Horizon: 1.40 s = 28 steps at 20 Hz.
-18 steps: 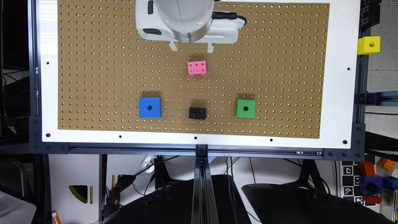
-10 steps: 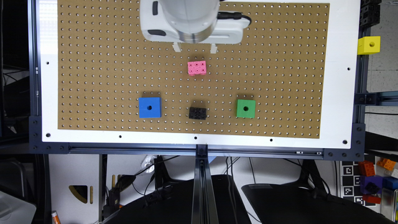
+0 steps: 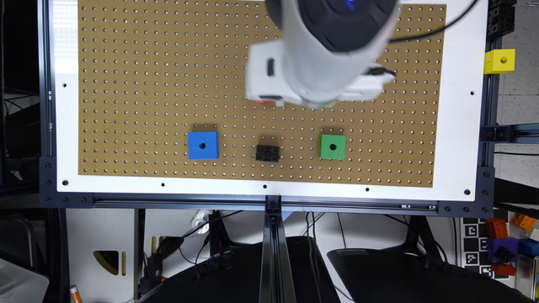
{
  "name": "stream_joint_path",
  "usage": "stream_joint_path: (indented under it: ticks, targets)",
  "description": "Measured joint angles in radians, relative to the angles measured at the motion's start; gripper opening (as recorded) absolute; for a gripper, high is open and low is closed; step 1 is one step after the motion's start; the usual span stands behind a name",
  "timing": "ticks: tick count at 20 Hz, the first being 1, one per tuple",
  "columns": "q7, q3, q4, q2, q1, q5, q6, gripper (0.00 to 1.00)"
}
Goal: Pick up green block.
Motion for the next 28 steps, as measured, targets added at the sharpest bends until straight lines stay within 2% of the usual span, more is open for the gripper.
stream_joint_path:
  ticks: [2,5,7,8,10,13,15,21,23,26,28]
  targets:
    - [0.015,0.013,0.037,0.032,0.005,-0.0001,-0.001,1.0]
    - [0.04,0.035,0.075,0.059,0.013,-0.0004,-0.003,1.0]
    - [0.064,0.048,0.105,0.078,0.026,-0.0014,-0.004,1.0]
    - [0.078,0.052,0.121,0.089,0.034,-0.005,-0.006,1.0]
    - [0.098,0.053,0.155,0.114,0.048,-0.0147,-0.01,1.0]
    - [0.101,0.053,0.192,0.144,0.05,-0.0181,-0.02,1.0]
    - [0.101,0.053,0.206,0.153,0.05,-0.0187,-0.026,1.0]
    - [0.101,0.053,0.209,0.17,0.051,-0.0202,-0.025,1.0]
    - [0.101,0.053,0.209,0.201,0.051,-0.0245,-0.008,1.0]
    - [0.103,0.052,0.217,0.244,0.051,-0.0373,0.019,1.0]
    - [0.103,0.052,0.225,0.252,0.051,-0.0386,0.019,1.0]
